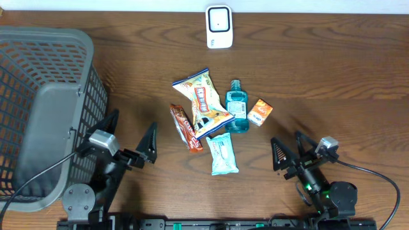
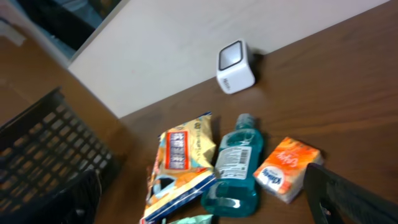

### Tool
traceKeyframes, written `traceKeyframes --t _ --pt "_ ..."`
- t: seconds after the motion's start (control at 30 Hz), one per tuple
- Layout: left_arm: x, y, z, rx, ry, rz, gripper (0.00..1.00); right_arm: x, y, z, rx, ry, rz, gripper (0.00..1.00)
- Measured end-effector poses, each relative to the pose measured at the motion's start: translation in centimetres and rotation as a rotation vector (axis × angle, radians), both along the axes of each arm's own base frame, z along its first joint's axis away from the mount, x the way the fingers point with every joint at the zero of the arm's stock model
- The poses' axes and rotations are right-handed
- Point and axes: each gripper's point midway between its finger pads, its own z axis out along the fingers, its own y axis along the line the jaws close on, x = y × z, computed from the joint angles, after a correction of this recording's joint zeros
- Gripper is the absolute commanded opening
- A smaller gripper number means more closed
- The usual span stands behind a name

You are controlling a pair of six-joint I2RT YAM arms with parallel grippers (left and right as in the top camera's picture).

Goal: Scan the item barcode

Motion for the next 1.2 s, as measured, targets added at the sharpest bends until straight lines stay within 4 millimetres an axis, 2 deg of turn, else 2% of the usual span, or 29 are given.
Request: traceKeyframes --t 0.1,0.2,0.57,0.77,0.97,1.2 --pt "0.0 -0.1 -0.1 0.002 -0.009 -0.008 0.99 -0.2 0.4 0.0 0.004 0.001 0.027 0.99" --pt "0.2 -0.2 -1.2 0.002 0.011 -0.011 0.99 -0.4 0.7 0.0 0.005 0.001 0.048 0.99" --pt "1.3 -0.2 -9.1 0.000 0.177 -0.011 0.98 -0.9 1.6 0.0 0.000 -0.002 0.105 0.99" --pt "1.2 -0.2 -10.9 -0.001 0.231 -0.011 0.99 -1.0 1.7 -0.1 -0.005 0.000 0.118 0.99" --pt "1.0 -0.2 -13.2 -0.001 0.331 -0.011 0.98 -0.7 1.8 -1.5 -0.006 0.070 0.121 0.99" --pt "-0.6 -0.2 -18.4 -0.003 0.563 -0.012 0.99 -0.5 2.0 -4.3 -0.009 0.206 0.131 0.99"
